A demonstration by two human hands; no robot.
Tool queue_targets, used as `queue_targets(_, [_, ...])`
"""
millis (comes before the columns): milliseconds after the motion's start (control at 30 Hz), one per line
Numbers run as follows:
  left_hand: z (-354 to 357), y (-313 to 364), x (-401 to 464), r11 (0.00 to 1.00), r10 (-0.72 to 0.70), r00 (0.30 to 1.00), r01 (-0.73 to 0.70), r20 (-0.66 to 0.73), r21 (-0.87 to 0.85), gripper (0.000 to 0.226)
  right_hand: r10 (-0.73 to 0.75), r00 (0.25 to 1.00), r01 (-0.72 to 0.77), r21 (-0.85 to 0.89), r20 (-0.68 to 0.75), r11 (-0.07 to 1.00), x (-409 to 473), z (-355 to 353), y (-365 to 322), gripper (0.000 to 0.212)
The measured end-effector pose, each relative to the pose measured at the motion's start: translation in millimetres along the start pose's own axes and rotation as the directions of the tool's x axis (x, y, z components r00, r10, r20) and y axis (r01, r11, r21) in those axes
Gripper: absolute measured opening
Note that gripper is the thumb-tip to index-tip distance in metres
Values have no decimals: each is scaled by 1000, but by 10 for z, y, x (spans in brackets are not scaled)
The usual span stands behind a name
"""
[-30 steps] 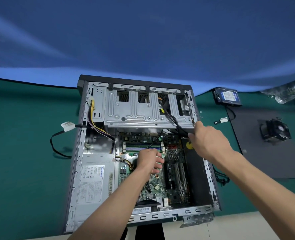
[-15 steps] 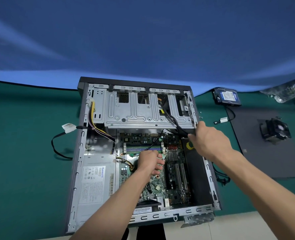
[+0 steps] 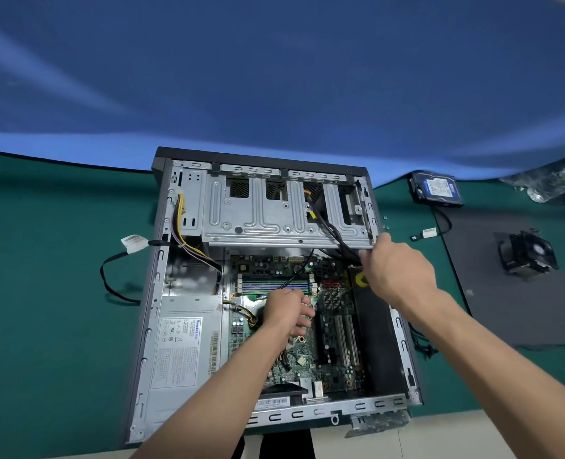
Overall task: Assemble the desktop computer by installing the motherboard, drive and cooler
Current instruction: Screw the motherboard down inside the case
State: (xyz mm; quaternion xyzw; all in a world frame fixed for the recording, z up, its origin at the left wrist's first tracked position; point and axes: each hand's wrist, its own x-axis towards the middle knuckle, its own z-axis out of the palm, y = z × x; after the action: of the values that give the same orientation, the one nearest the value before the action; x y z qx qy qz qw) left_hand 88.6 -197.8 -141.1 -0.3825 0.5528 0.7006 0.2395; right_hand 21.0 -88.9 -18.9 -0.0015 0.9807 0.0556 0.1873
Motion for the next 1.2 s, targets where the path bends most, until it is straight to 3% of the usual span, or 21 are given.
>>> queue_targets(167, [-3, -4, 0, 1000, -2, 1000, 2, -4, 4, 20, -26, 989, 19, 44, 148, 999, 55, -66, 5, 41])
queue_targets(233, [0, -4, 0, 1000, -4, 1000, 4, -1, 1, 19, -19, 997, 15, 42, 80, 999, 56, -27, 6, 30])
queue_targets(300, [0, 5, -8, 1000, -3, 1000, 3, -1, -4, 19, 34, 999, -34, 23, 7, 999, 55, -32, 3, 34])
queue_targets(433, [-3, 11, -18, 1000, -5, 1000, 5, -2, -5, 20, -3, 993, -9, 100, 117, 995, 90, -81, 20, 40])
queue_targets(567, [1, 17, -15, 1000, -7, 1000, 7, 3, -11, 20, 46, 999, -44, 117, -11, 992, 79, -24, -1, 29])
queue_targets(700, [-4, 4, -13, 1000, -8, 1000, 8, 8, -3, 19, 3, 992, -25, 179, 123, 984, 100, -51, -84, 36])
queue_targets(833, [3, 12, -8, 1000, -9, 1000, 9, 13, -1, 20, 73, 997, -77, 130, 40, 988, 113, -68, -79, 34])
queue_targets(967, [-2, 15, -12, 1000, -8, 1000, 8, 19, 1, 20, 28, 985, -53, 149, 169, 987, 145, -118, -72, 31])
queue_targets(1067, [8, 14, -9, 1000, -12, 1000, 12, 29, -9, 19, 100, 994, -103, 84, 48, 991, 150, -85, -56, 29])
queue_targets(1200, [10, 16, -17, 1000, -5, 1000, 5, 27, 7, 20, 1, 977, -41, 187, 213, 981, 170, -126, -101, 34])
